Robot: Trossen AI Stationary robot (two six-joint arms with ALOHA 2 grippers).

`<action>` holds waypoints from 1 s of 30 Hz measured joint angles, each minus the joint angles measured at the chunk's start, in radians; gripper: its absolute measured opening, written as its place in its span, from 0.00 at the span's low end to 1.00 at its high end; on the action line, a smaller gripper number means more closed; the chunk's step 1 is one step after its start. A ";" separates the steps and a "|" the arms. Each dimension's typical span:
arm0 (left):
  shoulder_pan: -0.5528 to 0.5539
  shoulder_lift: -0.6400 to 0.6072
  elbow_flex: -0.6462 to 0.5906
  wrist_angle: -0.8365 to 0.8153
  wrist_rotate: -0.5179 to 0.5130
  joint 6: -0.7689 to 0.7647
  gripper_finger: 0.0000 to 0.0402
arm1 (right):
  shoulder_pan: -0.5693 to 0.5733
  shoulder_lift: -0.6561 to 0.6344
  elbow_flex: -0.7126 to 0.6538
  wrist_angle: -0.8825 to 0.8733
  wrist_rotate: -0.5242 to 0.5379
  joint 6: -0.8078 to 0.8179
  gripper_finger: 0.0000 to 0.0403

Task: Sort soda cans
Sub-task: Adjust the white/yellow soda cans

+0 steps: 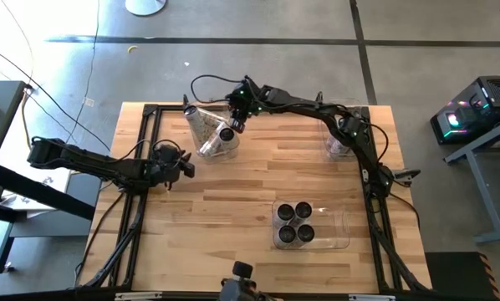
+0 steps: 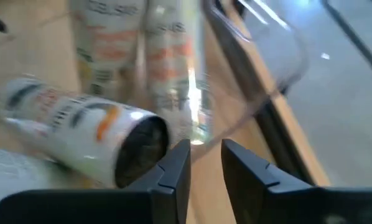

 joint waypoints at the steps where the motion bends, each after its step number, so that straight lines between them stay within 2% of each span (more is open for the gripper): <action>1: 0.000 -0.001 -0.006 0.042 -0.006 0.020 0.32 | 0.001 0.002 0.000 -0.001 -0.019 0.000 0.20; 6: 0.001 0.000 -0.041 0.171 -0.031 0.082 0.32 | 0.003 0.006 -0.001 -0.022 -0.091 -0.001 0.19; 12: 0.001 0.000 -0.041 0.173 -0.051 0.084 0.32 | 0.005 0.006 -0.001 -0.033 -0.223 0.004 0.19; 21: 0.001 0.023 -0.041 0.172 -0.064 0.082 0.32 | 0.026 0.006 -0.001 -0.039 -0.284 -0.021 0.19; 30: 0.001 0.037 -0.041 0.177 -0.057 0.074 0.32 | 0.056 0.003 0.030 -0.031 -0.292 -0.026 0.19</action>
